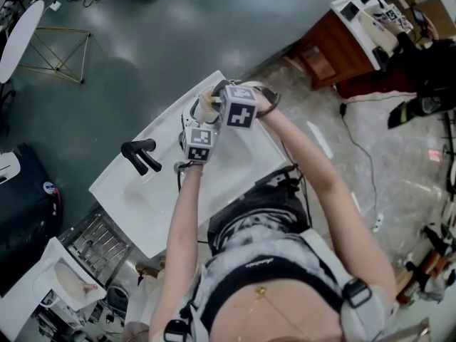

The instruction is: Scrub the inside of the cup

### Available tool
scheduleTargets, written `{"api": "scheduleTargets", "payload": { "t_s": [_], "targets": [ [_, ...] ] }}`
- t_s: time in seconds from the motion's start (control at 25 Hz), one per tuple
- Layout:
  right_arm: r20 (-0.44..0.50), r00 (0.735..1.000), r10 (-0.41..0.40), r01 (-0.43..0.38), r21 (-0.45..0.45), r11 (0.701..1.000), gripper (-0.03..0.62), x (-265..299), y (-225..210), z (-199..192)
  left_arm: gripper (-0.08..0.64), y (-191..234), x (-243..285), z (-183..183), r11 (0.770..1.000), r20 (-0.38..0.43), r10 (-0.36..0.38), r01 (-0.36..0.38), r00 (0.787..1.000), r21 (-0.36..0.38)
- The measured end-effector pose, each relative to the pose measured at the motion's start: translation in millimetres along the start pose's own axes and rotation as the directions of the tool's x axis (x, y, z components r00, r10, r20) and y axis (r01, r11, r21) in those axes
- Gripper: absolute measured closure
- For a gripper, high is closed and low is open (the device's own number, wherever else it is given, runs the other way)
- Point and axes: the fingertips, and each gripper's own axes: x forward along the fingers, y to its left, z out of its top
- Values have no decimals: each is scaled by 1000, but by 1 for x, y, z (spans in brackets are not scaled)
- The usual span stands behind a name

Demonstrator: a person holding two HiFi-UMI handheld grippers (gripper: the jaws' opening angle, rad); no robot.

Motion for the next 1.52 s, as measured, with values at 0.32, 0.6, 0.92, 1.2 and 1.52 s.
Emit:
{"api": "scheduleTargets", "payload": {
  "t_s": [0.32, 0.6, 0.92, 1.2, 1.52],
  "targets": [
    [20, 1000, 10, -10, 14, 1000, 485, -4, 2, 3, 164, -2, -20, 1, 999, 23, -11, 12, 1000, -33],
    [25, 1000, 11, -11, 0, 1000, 454, -16, 4, 7, 164, -4, -41, -10, 999, 1, -18, 18, 1000, -49],
    [135, 989, -59, 53, 50, 997, 459, -46, 1, 22, 255, -1, -82, 7, 991, 75, 15, -5, 997, -132],
    [263, 956, -131, 98, 132, 986, 536, -81, 18, 26, 456, -4, -122, 41, 981, 197, 58, -18, 979, -195],
    [500, 843, -198, 69, 265, 962, 584, -130, 49, 36, 558, -29, -149, 67, 967, 226, 47, 12, 973, -254]
  ]
}}
